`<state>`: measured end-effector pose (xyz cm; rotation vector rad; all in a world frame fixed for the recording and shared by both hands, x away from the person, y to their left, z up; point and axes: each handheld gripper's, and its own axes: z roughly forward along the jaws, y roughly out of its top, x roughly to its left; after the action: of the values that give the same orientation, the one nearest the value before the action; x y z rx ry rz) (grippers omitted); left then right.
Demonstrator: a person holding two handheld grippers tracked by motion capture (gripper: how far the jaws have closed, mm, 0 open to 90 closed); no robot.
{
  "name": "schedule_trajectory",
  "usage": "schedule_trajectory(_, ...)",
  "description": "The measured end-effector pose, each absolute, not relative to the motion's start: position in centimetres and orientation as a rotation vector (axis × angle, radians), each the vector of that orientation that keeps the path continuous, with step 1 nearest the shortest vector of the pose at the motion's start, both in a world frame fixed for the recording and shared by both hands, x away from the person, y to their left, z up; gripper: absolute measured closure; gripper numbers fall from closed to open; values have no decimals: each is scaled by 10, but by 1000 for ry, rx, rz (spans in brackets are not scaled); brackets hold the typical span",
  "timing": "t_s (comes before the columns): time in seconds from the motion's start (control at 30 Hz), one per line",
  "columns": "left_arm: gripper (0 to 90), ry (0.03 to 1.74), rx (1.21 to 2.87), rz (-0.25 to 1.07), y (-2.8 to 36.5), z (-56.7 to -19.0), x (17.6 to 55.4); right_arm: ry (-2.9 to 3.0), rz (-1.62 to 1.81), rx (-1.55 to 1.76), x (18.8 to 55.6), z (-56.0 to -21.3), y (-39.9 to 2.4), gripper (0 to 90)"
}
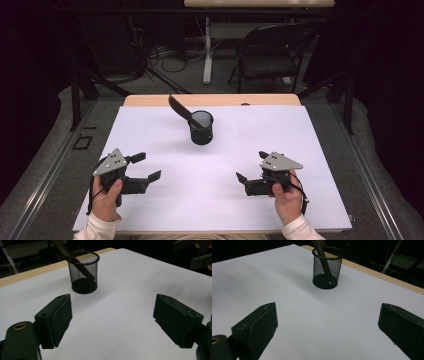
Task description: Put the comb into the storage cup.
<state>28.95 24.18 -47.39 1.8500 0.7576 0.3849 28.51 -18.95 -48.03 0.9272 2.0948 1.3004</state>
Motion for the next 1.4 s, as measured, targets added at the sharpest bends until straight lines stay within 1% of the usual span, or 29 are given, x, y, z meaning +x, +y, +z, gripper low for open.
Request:
schedule_trajectory(0.5, 156, 851, 1755, 432, 270, -494, 285, 2011, 1246, 1054, 275, -499, -231, 23)
schedule_trajectory(0.73, 156, 902, 1702, 421, 279, -503, 287, 1975, 1251, 1101, 273, -504, -245, 23)
schedule_trajectory(0.9, 156, 916, 1708, 465, 285, -510, 289, 1946, 1244, 1133, 273, -507, -255, 24)
schedule_trajectory(1.4, 157, 946, 1720, 489, 293, -526, 294, 1888, 1195, 1189, 278, -521, -276, 29)
